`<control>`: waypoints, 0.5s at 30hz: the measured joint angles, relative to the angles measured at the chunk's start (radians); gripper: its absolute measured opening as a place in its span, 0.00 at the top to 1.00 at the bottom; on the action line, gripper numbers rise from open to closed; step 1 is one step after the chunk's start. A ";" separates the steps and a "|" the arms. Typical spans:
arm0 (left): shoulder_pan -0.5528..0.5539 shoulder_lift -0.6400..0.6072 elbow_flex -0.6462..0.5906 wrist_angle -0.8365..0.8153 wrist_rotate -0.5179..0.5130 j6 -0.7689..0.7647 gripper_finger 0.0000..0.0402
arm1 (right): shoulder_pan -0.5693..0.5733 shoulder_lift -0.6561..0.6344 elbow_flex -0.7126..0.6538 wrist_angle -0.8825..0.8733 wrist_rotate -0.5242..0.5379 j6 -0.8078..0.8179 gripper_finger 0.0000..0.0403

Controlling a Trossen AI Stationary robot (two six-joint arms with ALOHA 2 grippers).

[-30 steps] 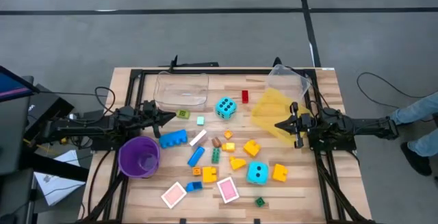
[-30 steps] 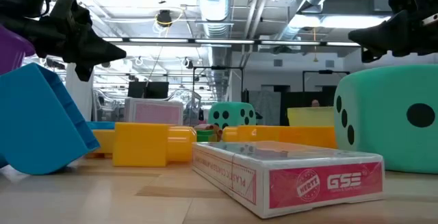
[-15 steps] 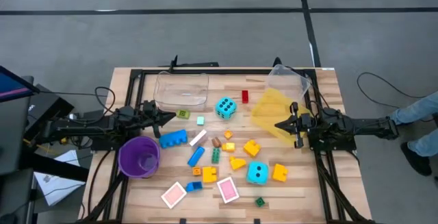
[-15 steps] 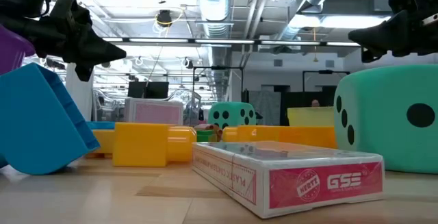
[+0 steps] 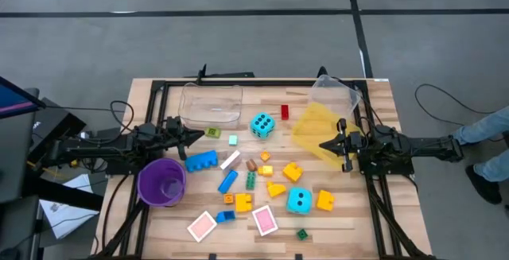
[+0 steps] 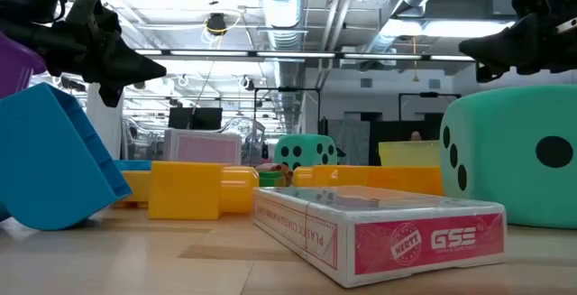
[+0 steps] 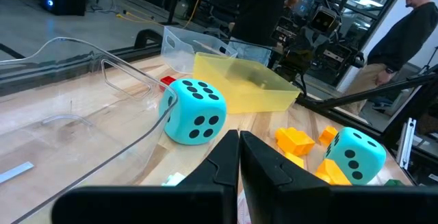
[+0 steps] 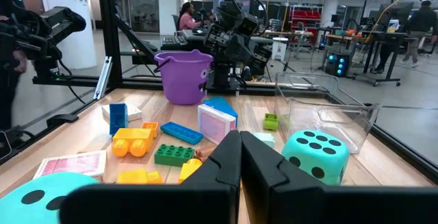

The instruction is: Pick & Place Toys

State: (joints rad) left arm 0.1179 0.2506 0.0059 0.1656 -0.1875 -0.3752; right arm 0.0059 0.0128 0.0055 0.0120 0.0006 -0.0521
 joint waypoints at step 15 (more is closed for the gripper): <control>0.000 0.000 0.000 0.089 0.007 -0.137 0.98 | 0.000 0.000 0.000 0.000 0.000 0.000 1.00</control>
State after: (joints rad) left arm 0.1181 0.2508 0.0059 0.2542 -0.1804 -0.5126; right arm 0.0059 0.0125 0.0055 0.0117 0.0006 -0.0521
